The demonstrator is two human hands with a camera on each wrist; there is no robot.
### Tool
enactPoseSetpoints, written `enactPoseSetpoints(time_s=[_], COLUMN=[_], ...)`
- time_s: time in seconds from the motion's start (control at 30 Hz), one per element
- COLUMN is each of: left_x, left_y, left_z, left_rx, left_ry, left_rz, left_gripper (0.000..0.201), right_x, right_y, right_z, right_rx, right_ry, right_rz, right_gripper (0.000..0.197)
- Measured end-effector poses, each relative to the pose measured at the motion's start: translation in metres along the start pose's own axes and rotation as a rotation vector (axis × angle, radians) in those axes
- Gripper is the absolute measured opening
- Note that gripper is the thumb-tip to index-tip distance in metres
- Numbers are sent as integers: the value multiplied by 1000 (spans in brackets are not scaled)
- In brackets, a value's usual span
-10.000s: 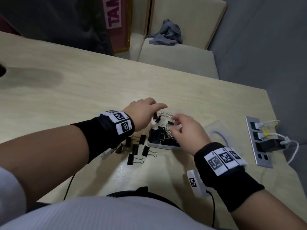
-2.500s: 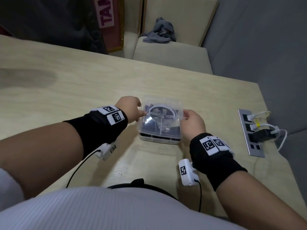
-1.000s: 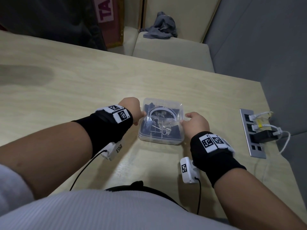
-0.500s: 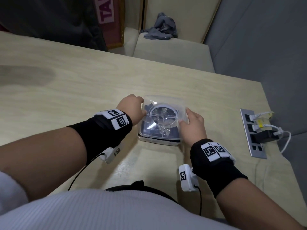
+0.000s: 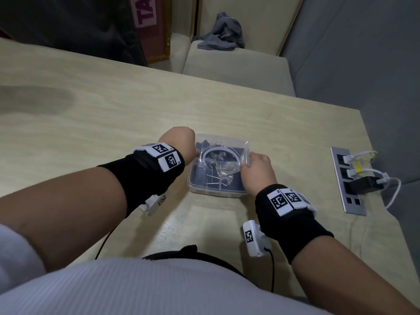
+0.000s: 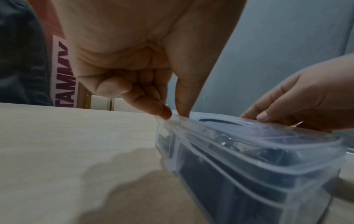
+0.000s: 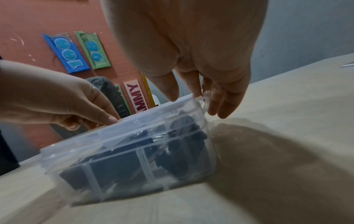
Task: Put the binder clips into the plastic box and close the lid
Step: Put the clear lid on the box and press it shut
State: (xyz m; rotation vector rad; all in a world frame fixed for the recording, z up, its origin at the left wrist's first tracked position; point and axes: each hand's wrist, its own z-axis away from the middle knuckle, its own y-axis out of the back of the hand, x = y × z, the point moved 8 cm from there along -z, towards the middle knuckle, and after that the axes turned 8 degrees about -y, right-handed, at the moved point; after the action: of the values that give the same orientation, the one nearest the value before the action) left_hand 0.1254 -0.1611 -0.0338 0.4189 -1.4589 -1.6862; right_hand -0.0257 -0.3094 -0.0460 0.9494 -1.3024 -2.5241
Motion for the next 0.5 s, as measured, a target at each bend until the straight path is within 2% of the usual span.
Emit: enactPoseSetpoints(time_s=[0.33, 0.43, 0.5], left_x=[0, -2, -2], left_y=[4, -1, -1], left_z=[3, 4, 4], left_rx=[-43, -95, -102], left_ry=[14, 43, 59], left_rz=[51, 93, 99], left_gripper=[40, 26, 29], right_x=[4, 8, 10], right_y=[7, 7, 8], right_z=[-2, -7, -8], right_rx=[29, 57, 79], right_ry=[-27, -54, -69], right_rz=[26, 11, 0], right_gripper=[39, 41, 42])
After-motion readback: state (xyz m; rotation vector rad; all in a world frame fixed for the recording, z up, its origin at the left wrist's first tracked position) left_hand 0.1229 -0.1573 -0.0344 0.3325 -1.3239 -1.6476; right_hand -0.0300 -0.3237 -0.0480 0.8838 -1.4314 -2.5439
